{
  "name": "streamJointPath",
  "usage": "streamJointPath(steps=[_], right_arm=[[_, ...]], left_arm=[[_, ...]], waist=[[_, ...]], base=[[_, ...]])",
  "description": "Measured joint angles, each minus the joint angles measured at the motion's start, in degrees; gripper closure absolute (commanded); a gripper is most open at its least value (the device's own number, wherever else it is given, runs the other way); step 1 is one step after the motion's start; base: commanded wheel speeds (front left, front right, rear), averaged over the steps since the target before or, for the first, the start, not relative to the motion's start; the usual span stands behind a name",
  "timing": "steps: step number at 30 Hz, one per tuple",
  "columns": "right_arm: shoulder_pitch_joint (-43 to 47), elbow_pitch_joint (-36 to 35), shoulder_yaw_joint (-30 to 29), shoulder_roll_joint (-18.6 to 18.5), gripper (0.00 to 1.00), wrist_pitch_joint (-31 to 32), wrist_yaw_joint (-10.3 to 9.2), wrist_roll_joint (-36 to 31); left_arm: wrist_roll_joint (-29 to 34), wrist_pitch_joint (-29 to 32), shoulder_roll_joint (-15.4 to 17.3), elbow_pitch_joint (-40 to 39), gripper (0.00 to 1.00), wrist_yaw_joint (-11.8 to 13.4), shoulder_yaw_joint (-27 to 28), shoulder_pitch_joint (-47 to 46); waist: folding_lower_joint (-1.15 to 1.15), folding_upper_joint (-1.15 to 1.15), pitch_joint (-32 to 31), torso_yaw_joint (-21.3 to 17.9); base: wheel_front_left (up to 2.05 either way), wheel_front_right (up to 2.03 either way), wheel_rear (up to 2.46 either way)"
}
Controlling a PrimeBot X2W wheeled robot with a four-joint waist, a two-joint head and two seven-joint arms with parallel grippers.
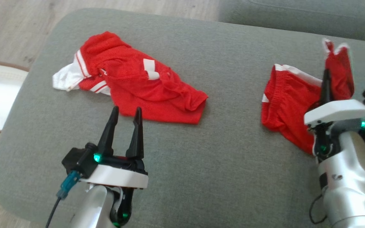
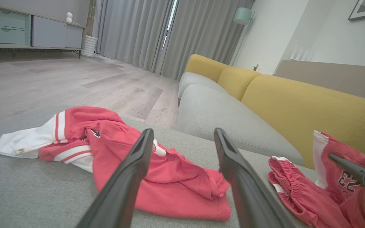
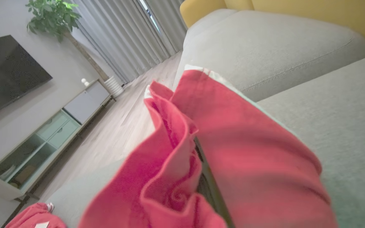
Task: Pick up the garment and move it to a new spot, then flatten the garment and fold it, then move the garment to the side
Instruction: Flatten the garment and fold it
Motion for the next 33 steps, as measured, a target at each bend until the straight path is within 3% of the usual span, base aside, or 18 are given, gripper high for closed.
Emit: streamJointPath(steps=[9,10,11,23,33], right_arm=[[-0.12,6.55,5.9,-0.03,1.0,-1.74,-0.01,1.98],[-0.13,7.1,6.92,-0.03,0.32,-1.74,-0.01,2.22],[-0.13,7.62,7.99,-0.03,0.0,-1.74,0.0,2.48],[-0.11,8.75,22.01,-0.2,0.0,1.19,0.0,10.18],[0.03,4.79,30.3,-0.24,0.0,2.92,-0.01,14.46]], left_arm=[[-0.79,0.0,0.0,0.04,0.0,0.27,-0.68,0.15],[-0.78,0.0,0.0,0.14,0.0,0.27,-0.67,0.21],[-0.78,0.0,0.0,0.35,0.0,0.27,-0.67,0.23],[-0.8,0.0,0.0,0.74,0.0,0.54,-0.55,0.21],[-0.38,0.0,0.0,0.78,0.0,0.68,0.23,0.22]], waist=[[0.0,0.0,0.2,3.69],[0.0,0.0,0.27,3.89],[0.0,0.0,0.31,4.06],[0.0,0.0,0.1,3.45],[0.0,0.0,-1.95,-1.08]], base=[[0.0,0.0,0.0],[0.0,0.0,0.0],[0.0,0.0,0.0],[0.0,0.0,0.0],[0.0,0.0,0.0]])
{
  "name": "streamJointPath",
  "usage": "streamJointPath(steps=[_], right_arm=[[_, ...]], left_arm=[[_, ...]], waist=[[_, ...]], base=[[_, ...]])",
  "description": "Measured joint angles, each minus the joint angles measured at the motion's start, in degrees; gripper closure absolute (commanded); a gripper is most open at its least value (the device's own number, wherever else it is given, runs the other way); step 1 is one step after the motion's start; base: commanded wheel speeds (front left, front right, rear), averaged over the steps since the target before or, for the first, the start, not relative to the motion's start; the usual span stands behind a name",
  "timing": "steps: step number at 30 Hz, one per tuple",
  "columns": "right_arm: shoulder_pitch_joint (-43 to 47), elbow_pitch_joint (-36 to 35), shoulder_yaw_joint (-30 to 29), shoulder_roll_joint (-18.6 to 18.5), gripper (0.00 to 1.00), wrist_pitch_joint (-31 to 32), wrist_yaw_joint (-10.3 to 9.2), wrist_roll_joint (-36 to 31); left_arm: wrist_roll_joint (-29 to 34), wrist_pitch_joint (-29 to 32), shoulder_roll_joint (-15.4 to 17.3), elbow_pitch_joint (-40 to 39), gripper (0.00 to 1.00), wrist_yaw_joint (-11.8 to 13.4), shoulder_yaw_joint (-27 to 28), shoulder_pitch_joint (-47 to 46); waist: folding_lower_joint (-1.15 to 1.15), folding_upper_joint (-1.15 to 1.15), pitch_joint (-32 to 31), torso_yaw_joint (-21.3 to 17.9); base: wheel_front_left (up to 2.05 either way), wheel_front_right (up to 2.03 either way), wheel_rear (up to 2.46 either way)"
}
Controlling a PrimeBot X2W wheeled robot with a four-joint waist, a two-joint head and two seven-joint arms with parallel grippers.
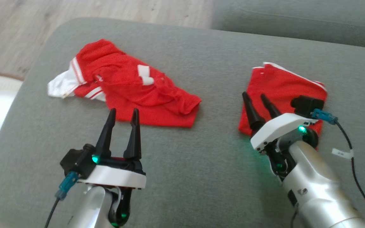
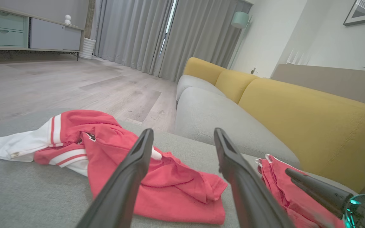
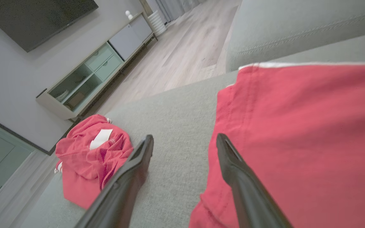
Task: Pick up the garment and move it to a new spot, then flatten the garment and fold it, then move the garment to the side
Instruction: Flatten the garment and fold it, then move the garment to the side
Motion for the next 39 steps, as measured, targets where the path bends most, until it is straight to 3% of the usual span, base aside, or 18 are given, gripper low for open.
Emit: streamJointPath(steps=[7,14,20,25,31,39], right_arm=[[0.01,-3.49,-2.45,-5.23,0.0,-6.22,0.0,-8.54],[5.89,-13.57,-12.67,-8.87,0.0,-7.97,0.0,-19.95],[15.92,-24.63,-20.2,-5.92,0.0,-8.1,0.0,-27.21],[22.02,-30.75,-23.09,-2.38,0.0,-8.11,0.0,-31.21],[25.52,-32.22,-24.41,-0.77,0.0,-8.11,0.0,-32.9],[22.26,-31.14,-25.3,-0.42,0.0,-6.49,0.0,-34.2]], left_arm=[[1.45,0.0,0.01,-1.22,0.0,-0.07,1.35,0.01],[4.02,0.0,0.0,-4.12,0.0,-0.46,2.25,0.3],[6.97,0.0,0.01,-6.3,0.0,-1.0,3.08,1.16],[8.6,0.0,0.02,-6.57,0.0,-1.45,3.18,2.13],[9.03,0.0,0.05,-6.54,0.0,-1.4,3.23,4.77],[9.03,0.0,0.07,-6.79,0.0,-1.41,2.38,3.64]], waist=[[0.0,0.0,-1.49,-4.43],[0.0,0.0,-2.17,-8.81],[0.0,0.0,-1.86,-11.44],[0.0,0.0,-1.72,-12.32],[0.0,0.0,-1.52,-12.61],[0.0,0.0,1.41,-11.32]], base=[[0.0,0.0,0.0],[0.0,0.0,0.0],[0.0,0.0,0.0],[0.0,0.0,0.0],[0.0,0.0,0.0],[0.0,0.0,0.0]])
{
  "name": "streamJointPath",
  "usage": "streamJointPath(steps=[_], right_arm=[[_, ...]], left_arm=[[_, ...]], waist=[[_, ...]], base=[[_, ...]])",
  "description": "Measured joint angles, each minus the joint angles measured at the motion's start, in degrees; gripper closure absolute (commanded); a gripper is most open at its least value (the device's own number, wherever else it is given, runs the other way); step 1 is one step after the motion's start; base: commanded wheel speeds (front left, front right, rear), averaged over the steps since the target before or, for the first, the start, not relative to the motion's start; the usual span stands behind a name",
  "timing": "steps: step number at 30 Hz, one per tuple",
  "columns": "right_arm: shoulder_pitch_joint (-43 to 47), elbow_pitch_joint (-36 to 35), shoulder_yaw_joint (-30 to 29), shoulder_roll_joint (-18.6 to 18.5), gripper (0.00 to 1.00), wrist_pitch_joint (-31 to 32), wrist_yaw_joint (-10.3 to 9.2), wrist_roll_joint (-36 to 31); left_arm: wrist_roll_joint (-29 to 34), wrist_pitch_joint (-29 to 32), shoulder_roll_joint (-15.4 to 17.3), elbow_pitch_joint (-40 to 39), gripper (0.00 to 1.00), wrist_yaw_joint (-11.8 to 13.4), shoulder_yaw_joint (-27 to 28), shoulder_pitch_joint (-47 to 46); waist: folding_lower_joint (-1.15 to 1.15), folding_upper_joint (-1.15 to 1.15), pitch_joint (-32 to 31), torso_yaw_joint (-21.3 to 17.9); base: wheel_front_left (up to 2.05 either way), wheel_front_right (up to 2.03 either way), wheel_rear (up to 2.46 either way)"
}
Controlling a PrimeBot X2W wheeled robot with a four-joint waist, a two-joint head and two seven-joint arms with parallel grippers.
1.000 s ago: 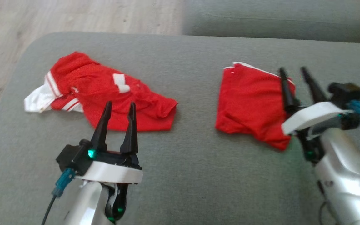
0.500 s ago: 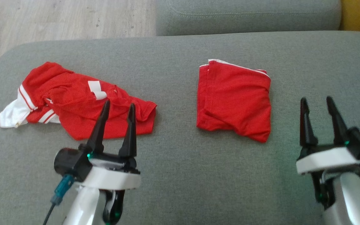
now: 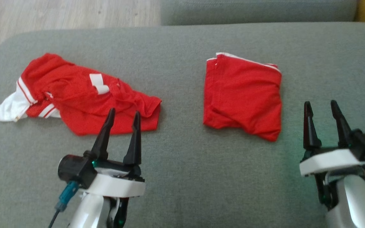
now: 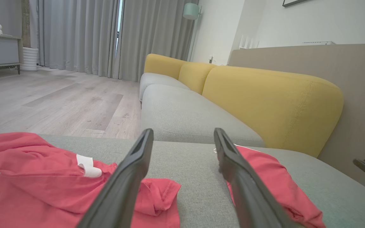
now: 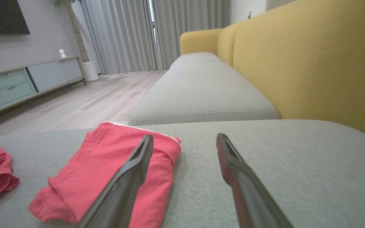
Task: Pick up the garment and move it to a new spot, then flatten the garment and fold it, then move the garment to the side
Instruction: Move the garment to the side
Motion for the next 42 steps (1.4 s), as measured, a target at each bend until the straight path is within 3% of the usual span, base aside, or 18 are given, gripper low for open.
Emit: streamJointPath(steps=[8,12,15,20,22,34,42], right_arm=[[-7.9,10.29,-1.94,0.36,0.0,5.78,0.0,1.93],[-11.8,17.41,-3.63,0.64,0.0,8.72,0.0,8.57],[-13.7,21.78,-2.96,0.66,0.0,9.22,0.0,12.93],[-17.29,25.68,-2.75,0.11,0.02,7.31,-0.04,11.71],[-18.42,27.05,-2.72,-0.05,0.99,6.53,-0.04,10.0],[-20.65,32.55,1.14,-1.0,1.0,1.92,-0.04,-1.0],[-23.95,31.53,8.98,-8.67,1.0,2.92,-0.04,-7.31]], left_arm=[[-0.63,0.0,-0.02,0.47,0.0,-0.02,-1.75,-2.75],[-1.31,0.0,-0.02,0.69,0.0,-0.07,-2.87,-3.54],[-4.58,0.0,-0.07,1.26,0.0,-0.07,-3.05,-4.11],[-3.97,0.0,-0.05,1.63,0.0,-0.07,-3.16,-4.17],[-3.88,0.0,-0.05,1.64,0.0,-0.07,-3.16,-4.18],[-1.83,0.0,-0.05,1.11,0.0,-0.1,-4.13,-4.42],[-1.56,0.0,-0.05,-0.29,0.0,0.01,-7.36,-5.16]], waist=[[0.01,0.0,3.66,3.03],[0.01,0.0,5.25,5.32],[0.01,0.0,6.17,6.93],[0.0,0.0,7.31,8.58],[0.0,0.0,7.51,8.77],[0.0,0.0,5.9,4.36],[-0.01,0.0,5.27,-1.22]], base=[[0.0,0.0,0.0],[0.0,0.0,0.0],[0.0,0.0,0.0],[0.0,0.0,0.0],[0.0,0.0,0.0],[0.0,0.0,0.0],[0.0,0.0,0.0]])
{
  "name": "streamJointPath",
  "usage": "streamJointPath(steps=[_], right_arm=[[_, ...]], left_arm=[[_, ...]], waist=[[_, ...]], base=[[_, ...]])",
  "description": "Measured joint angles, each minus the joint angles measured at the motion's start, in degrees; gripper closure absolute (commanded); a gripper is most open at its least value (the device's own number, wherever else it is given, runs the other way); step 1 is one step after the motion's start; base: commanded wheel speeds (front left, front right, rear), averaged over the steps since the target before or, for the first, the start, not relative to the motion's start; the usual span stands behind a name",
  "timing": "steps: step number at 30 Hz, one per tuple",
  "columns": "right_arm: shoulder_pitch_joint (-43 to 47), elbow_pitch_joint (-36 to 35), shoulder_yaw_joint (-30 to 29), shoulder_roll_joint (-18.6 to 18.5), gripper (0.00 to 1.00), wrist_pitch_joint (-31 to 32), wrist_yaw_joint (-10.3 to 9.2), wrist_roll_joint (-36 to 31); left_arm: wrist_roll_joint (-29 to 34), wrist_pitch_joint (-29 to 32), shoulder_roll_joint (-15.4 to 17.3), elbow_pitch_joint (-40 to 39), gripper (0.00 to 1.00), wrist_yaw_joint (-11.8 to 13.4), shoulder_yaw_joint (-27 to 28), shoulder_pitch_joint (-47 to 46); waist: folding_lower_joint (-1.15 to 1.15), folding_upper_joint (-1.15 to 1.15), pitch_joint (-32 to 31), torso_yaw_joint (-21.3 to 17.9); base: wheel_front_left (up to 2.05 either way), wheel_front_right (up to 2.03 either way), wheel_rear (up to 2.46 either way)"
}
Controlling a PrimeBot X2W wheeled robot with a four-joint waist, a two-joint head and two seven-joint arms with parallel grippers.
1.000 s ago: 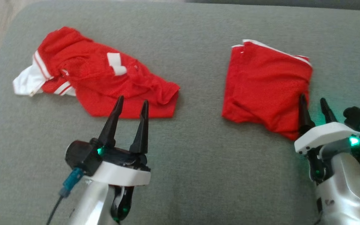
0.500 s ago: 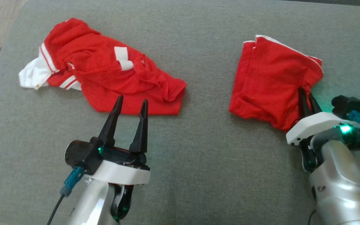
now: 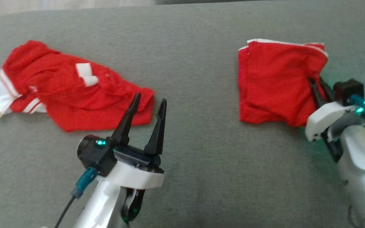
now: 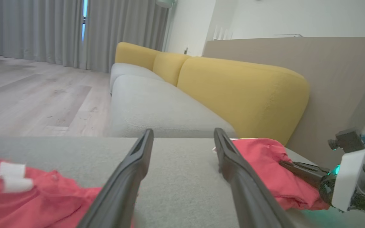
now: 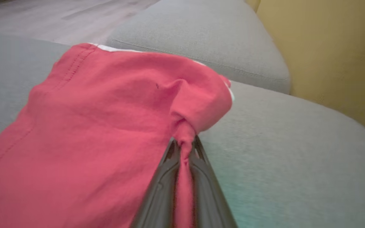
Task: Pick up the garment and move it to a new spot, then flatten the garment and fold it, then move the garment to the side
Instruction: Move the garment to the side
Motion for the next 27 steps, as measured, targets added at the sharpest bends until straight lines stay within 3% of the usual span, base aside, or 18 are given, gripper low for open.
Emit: streamJointPath(steps=[7,15,18,25,26,27], right_arm=[[-2.85,-3.54,5.17,-12.25,1.0,4.65,0.0,-0.26],[-5.82,-6.47,5.08,-25.04,1.0,8.66,0.0,0.98],[-5.8,-6.99,3.13,-27.08,1.0,9.88,0.01,1.45],[-5.57,-8.33,-1.23,-27.67,1.0,10.96,0.01,1.74],[-5.57,-8.42,-1.86,-27.64,0.63,11.0,0.01,1.74],[-5.55,-8.69,-2.71,-27.49,0.05,11.12,0.01,1.74]], left_arm=[[0.0,0.0,-0.01,-1.07,0.0,0.0,-1.83,-3.97],[-0.89,-0.01,0.0,-2.52,0.0,-0.02,-4.02,-8.12],[-1.08,-0.01,-0.01,-2.72,0.0,-0.03,-4.86,-8.86],[-1.08,-0.01,-0.01,-2.6,0.0,-0.16,-4.91,-9.51],[-1.08,-0.01,-0.01,-2.49,0.0,-0.16,-4.88,-9.51],[-1.08,-0.01,-0.01,-2.43,0.0,-0.18,-4.83,-9.51]], waist=[[0.01,0.0,3.49,-4.02],[0.01,0.0,8.93,-5.14],[0.01,0.0,10.38,-4.72],[0.01,0.0,11.86,-3.26],[0.01,0.0,11.88,-3.08],[0.01,0.0,11.83,-2.94]], base=[[0.0,0.0,0.0],[0.0,0.0,0.0],[0.0,0.0,0.0],[0.0,0.0,0.0],[0.0,0.0,0.0],[0.0,0.0,0.0]])
